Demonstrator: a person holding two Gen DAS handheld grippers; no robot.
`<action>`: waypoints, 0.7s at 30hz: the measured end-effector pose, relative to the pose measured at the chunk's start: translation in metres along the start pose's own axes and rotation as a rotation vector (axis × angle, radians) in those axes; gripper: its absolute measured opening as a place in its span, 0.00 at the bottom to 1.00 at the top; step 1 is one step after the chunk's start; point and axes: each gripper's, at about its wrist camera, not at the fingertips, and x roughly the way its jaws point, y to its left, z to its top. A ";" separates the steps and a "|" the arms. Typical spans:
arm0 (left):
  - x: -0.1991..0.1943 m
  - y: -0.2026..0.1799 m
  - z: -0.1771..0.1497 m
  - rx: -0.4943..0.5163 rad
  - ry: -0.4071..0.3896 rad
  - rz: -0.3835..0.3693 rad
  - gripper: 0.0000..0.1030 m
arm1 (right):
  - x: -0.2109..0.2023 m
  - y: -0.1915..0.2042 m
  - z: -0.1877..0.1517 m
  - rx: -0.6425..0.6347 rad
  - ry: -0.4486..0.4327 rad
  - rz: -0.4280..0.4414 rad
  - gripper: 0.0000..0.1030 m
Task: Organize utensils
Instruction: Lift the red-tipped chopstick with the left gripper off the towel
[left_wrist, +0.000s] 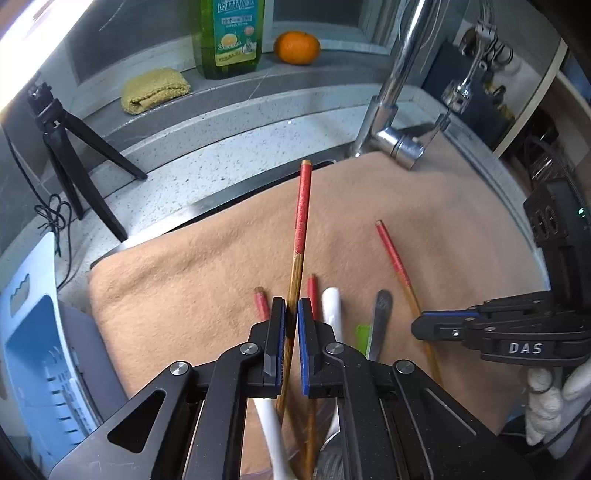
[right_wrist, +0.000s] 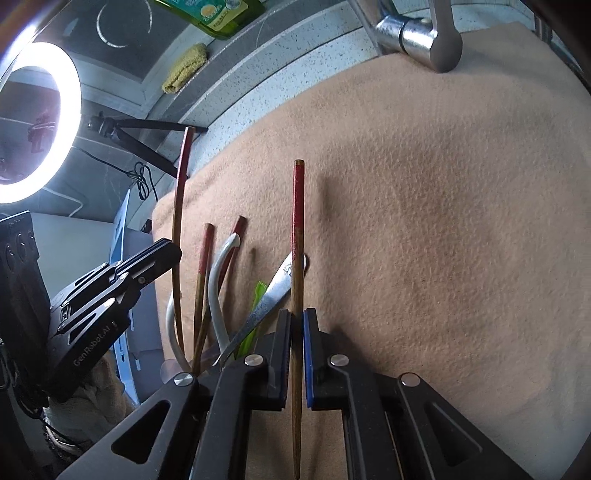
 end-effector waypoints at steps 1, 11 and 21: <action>-0.001 0.000 0.002 -0.010 -0.008 -0.013 0.05 | -0.002 -0.001 0.000 -0.001 -0.003 0.000 0.06; 0.010 -0.022 0.022 -0.016 -0.051 -0.085 0.05 | -0.021 -0.009 0.009 0.008 -0.049 -0.011 0.06; 0.009 -0.040 0.037 0.030 -0.053 -0.099 0.03 | -0.037 -0.019 0.013 0.016 -0.081 -0.012 0.06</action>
